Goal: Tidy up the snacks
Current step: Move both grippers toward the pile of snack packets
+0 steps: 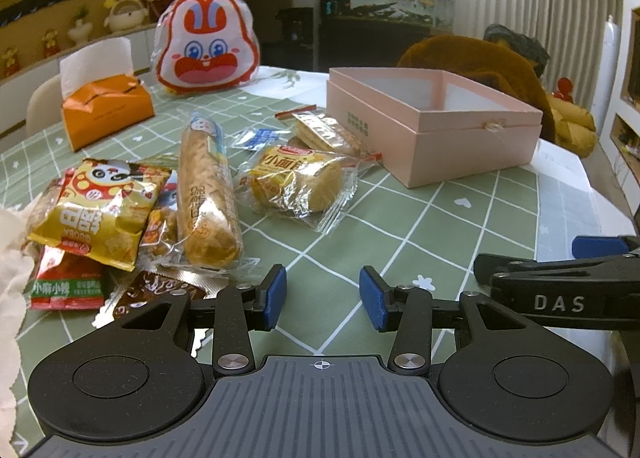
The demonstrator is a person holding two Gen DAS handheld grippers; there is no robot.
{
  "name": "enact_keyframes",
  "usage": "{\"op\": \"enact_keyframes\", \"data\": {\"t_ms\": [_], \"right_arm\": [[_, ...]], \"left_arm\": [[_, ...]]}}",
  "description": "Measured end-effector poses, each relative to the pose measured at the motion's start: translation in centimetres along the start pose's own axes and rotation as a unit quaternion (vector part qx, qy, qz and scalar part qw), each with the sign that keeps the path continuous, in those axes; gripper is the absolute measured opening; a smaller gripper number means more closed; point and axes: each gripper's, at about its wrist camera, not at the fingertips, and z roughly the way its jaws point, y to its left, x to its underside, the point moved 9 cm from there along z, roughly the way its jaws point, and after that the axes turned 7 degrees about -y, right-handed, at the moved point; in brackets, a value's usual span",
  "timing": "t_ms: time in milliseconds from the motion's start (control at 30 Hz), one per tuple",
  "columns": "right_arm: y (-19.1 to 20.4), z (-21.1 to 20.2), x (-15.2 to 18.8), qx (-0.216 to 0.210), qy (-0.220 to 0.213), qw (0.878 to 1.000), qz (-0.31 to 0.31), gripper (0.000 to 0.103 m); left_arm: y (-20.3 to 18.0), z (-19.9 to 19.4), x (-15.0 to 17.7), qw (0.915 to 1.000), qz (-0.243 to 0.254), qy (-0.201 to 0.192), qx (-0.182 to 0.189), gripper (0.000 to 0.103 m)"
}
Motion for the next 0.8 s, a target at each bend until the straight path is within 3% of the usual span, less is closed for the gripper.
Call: {"op": "enact_keyframes", "data": {"t_ms": [100,233,433,533,633,800], "right_arm": [[0.3,0.4,-0.3,-0.025,0.054,0.998,-0.036,0.103],[0.5,0.8,-0.5,-0.037,0.104,0.992,-0.053,0.103],[1.0,0.8,-0.3,-0.033,0.14,0.988,-0.055,0.103],[2.3,0.9,-0.2,-0.072,0.157,0.98,-0.094,0.103],[3.4,1.1,-0.9,-0.073,0.162,0.978,-0.106,0.103],[6.8,0.7,-2.3,-0.105,0.154,0.975,-0.122,0.103]], "left_arm": [[0.1,0.5,-0.7,0.9988,-0.03,0.038,0.003,0.046],[1.5,0.4,-2.4,0.9889,-0.116,0.087,0.035,0.046],[4.7,-2.6,-5.9,0.9876,-0.144,0.057,0.022,0.045],[6.7,-3.9,-6.4,0.9878,-0.149,0.044,0.002,0.045],[9.1,-4.4,-5.9,0.9858,-0.156,0.049,-0.039,0.045],[13.9,-4.7,-5.2,0.974,-0.197,0.049,-0.101,0.045]]}}
